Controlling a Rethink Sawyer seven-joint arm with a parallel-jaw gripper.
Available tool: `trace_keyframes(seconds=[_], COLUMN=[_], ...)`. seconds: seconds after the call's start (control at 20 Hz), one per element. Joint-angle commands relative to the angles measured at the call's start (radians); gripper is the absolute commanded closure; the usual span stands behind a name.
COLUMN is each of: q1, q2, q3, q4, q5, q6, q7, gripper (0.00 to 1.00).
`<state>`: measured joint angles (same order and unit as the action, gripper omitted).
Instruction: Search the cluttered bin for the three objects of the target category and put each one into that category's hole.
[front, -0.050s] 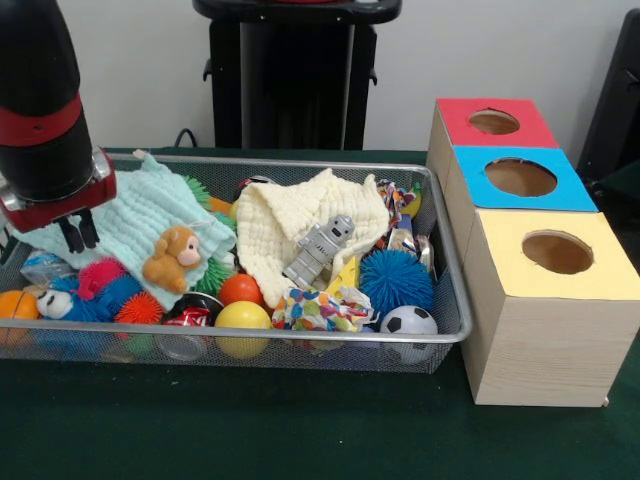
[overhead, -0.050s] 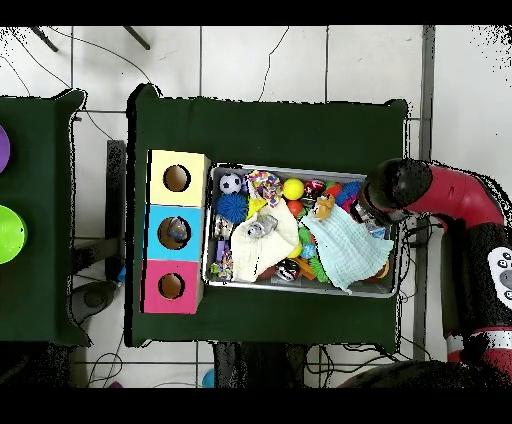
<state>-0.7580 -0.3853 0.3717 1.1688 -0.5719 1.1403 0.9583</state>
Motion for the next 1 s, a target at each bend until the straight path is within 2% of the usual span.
trace_keyframes(seconds=[0.05, 0.35, 0.4, 1.0], q1=[-0.01, -0.022, -0.025, -0.001], q2=[0.064, 0.066, 0.063, 0.022], q3=[-0.023, -0.006, -0.001, -0.026], q4=[-0.016, -0.011, -0.006, 0.024], q5=[-0.077, -0.095, -0.106, -0.193], q6=[-0.084, -0.109, -0.127, -0.227], q7=[-0.042, -0.088, -0.103, -0.128], gripper=[1.0, 1.0, 0.0, 0.0])
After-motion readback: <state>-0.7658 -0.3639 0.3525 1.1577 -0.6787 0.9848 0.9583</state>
